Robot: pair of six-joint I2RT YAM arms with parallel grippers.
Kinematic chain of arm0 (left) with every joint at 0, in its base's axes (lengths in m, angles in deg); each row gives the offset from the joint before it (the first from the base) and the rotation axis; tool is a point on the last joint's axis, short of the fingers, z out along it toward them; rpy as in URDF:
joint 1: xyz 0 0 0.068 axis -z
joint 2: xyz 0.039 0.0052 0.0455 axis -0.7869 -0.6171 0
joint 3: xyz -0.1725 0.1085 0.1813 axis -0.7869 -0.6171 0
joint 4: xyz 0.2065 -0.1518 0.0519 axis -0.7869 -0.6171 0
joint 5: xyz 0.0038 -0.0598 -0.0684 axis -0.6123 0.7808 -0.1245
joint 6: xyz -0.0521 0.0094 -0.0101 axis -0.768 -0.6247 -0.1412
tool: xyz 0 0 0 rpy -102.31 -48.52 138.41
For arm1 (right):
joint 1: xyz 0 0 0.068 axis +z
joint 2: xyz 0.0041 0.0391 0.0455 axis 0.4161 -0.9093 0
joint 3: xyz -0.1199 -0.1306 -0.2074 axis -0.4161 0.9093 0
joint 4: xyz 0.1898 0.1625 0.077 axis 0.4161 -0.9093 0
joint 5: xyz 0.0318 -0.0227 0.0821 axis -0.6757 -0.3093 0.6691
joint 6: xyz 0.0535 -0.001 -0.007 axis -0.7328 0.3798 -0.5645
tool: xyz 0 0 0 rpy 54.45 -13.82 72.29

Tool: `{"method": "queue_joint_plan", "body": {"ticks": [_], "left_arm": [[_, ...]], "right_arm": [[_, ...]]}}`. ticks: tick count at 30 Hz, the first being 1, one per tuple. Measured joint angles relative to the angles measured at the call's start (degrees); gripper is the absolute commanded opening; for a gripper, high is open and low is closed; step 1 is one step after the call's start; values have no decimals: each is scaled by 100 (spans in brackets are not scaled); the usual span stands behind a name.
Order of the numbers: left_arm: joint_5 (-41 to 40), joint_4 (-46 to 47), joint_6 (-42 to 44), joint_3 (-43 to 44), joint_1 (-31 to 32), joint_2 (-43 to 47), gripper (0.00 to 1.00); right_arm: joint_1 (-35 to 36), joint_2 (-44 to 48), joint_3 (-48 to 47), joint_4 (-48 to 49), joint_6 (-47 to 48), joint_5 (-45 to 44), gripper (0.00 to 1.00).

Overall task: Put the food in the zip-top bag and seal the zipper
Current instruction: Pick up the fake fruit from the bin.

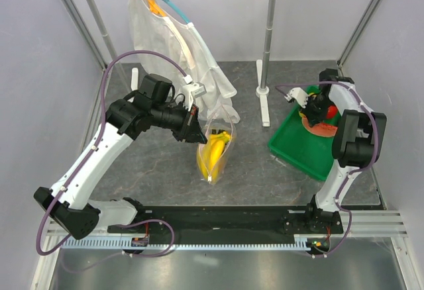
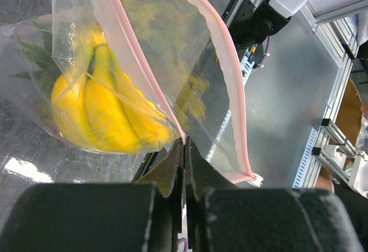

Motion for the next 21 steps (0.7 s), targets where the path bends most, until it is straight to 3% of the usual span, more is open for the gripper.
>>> {"method": "queue_joint_plan", "body": {"ticks": [4, 8, 13, 16, 21], "left_arm": [[11, 2, -7, -4, 0, -7, 2], [15, 7, -55, -13, 0, -13, 2], [33, 96, -136, -111, -17, -28, 2], [50, 129, -197, -142, -33, -63, 2], [162, 136, -278, -144, -153, -101, 2]], "right_arm": [[-24, 428, -153, -433, -289, 330, 0], [-37, 885, -999, -1036, -907, 1062, 0], [-13, 1794, -2059, -1150, -2780, 2826, 0], [197, 2848, -1526, 483, -5204, 3611, 0], [1086, 4444, 98, 3788, -8826, 3788, 0]]}}
